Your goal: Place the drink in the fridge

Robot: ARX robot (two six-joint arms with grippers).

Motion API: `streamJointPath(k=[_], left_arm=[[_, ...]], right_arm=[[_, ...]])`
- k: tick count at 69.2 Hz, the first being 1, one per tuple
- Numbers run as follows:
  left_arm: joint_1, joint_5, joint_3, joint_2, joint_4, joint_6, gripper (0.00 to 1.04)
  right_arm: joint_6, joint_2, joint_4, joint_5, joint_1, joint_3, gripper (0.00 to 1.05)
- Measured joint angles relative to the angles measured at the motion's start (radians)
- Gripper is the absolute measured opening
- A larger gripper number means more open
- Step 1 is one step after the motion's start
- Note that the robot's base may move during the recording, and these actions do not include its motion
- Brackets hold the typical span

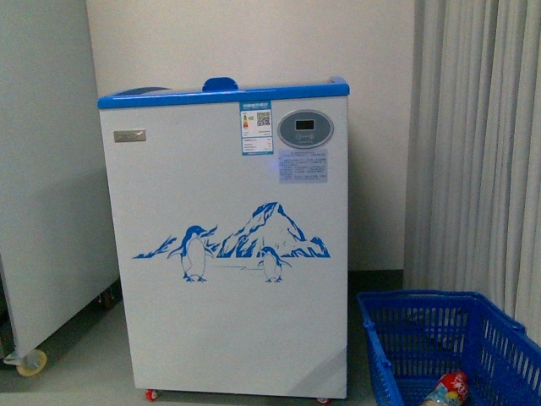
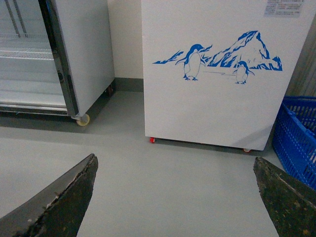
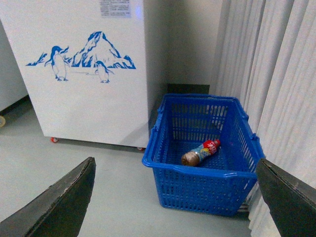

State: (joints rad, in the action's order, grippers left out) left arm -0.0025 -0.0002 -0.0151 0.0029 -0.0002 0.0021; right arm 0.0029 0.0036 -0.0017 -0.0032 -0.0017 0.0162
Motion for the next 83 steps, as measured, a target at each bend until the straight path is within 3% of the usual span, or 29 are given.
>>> streamJointPath(k=[83], left_arm=[[0.0,0.0,0.0,0.0,0.0,0.0,0.97]], right_arm=[[0.0,0.0,0.0,0.0,0.0,0.0,0.97]])
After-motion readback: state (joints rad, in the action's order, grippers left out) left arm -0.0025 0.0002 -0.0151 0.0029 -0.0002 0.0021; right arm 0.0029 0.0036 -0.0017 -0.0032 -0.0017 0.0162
